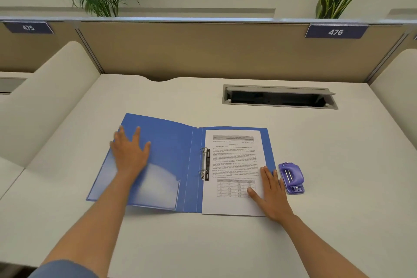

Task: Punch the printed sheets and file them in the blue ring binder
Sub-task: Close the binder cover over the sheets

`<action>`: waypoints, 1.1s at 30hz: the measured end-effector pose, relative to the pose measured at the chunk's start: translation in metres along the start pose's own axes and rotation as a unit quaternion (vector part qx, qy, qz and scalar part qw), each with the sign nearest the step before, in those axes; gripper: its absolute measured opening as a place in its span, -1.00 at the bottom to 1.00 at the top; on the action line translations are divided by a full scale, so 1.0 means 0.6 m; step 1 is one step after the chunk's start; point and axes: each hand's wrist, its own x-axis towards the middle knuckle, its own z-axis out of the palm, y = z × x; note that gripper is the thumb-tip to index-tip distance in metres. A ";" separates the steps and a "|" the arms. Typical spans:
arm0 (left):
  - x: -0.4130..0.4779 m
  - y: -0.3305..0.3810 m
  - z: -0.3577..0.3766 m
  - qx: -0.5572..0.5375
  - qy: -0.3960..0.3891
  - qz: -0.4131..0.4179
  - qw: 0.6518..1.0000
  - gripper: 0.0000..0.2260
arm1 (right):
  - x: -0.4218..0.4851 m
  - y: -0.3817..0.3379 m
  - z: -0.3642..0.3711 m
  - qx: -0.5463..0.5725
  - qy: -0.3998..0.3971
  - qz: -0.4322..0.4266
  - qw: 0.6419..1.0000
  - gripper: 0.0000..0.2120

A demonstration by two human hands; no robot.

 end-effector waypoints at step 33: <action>-0.226 0.336 -0.005 -0.212 -0.274 0.295 0.890 -0.41 | -0.005 -0.007 -0.054 0.379 0.107 0.050 0.918 -0.46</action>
